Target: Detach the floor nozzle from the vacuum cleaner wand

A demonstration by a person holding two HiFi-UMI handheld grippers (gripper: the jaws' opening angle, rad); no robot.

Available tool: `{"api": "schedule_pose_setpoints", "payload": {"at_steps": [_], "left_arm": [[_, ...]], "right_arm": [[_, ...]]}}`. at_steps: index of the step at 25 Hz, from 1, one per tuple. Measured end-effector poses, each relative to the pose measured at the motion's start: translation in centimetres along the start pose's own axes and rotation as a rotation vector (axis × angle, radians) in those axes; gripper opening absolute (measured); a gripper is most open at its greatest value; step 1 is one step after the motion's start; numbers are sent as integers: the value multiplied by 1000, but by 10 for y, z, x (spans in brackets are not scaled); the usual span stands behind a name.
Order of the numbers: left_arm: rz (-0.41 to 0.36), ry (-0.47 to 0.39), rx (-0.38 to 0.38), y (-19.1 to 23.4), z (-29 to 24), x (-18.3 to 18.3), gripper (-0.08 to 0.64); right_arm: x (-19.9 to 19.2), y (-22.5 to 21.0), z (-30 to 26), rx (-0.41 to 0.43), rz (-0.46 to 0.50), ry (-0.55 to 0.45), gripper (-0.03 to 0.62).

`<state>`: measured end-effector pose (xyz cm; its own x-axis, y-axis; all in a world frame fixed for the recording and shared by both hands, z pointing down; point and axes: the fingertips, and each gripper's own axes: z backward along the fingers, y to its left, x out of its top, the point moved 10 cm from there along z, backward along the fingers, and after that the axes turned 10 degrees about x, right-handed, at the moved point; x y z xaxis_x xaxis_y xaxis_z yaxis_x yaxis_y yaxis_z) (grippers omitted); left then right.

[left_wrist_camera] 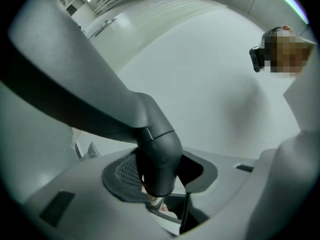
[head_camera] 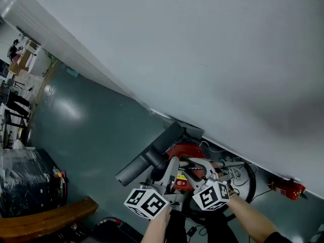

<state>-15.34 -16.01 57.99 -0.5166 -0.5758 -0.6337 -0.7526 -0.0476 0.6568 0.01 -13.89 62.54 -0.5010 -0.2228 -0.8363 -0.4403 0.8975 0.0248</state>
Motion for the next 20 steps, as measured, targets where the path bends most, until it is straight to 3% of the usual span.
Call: {"api": "schedule_pose_setpoints", "payload": {"at_steps": [1, 4, 6, 7, 10, 11, 12, 15, 16, 17, 19, 20], "left_arm": [[-7, -1, 0, 0, 0, 1, 166], [-175, -5, 31, -6, 3, 3, 164], [-227, -3, 36, -8, 4, 3, 164], [-206, -6, 32, -6, 4, 3, 164], [-22, -36, 10, 6, 5, 0, 164], [2, -45, 11, 8, 6, 0, 164], [-30, -51, 22, 7, 7, 1, 164], [-268, -45, 63, -5, 10, 4, 164], [-267, -43, 57, -5, 9, 4, 164], [-190, -50, 42, 0, 9, 4, 164], [76, -108, 14, 19, 12, 11, 164], [153, -140, 14, 26, 13, 19, 164]], "right_arm": [[0, 0, -1, 1, 1, 2, 162], [-2, 3, -4, 10, 2, 1, 161], [-1, 4, -3, 8, 1, 2, 162], [-2, 4, -4, 7, 1, 1, 161], [-1, 4, -6, 12, -9, 1, 163], [0, 4, -7, 16, -11, 4, 163], [1, 4, -8, 21, -12, 6, 163], [-1, 7, -10, 21, -1, 3, 163], [-3, 8, -10, 16, 3, -2, 163], [-4, 7, -10, 14, 3, -4, 163], [-4, 4, -9, 19, 0, -5, 163], [-4, 2, -9, 18, 2, -7, 161]]}}
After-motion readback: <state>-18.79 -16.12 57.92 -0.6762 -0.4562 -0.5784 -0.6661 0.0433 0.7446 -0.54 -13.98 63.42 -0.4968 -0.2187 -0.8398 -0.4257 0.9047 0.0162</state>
